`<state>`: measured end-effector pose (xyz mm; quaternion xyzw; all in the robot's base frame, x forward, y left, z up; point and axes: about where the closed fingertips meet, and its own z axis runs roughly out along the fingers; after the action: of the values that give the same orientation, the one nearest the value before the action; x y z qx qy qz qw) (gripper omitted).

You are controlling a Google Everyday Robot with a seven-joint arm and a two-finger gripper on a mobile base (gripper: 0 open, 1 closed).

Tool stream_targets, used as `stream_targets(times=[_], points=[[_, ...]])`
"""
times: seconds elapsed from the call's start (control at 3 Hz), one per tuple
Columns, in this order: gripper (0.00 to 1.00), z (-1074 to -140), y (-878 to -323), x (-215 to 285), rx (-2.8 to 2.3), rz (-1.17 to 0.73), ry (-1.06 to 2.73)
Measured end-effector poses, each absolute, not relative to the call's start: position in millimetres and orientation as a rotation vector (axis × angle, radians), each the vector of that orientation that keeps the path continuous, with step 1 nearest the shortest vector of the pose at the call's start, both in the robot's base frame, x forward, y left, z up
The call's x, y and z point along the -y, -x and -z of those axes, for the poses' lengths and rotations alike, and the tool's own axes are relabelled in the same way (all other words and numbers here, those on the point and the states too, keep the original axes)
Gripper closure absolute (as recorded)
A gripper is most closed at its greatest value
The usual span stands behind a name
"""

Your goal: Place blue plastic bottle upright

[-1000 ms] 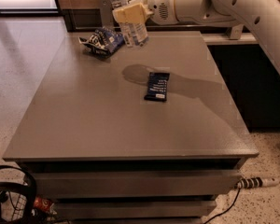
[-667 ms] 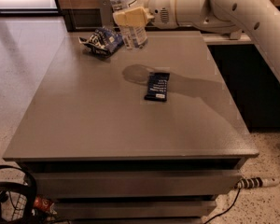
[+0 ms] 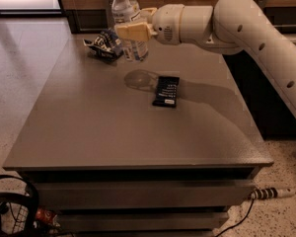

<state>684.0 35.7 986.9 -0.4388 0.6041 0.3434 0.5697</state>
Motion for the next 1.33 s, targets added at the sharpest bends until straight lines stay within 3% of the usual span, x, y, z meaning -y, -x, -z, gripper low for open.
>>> stream_targets(times=[1.33], points=[[1.0,-938,-674,-60,-1.318,-0.911,0.995]])
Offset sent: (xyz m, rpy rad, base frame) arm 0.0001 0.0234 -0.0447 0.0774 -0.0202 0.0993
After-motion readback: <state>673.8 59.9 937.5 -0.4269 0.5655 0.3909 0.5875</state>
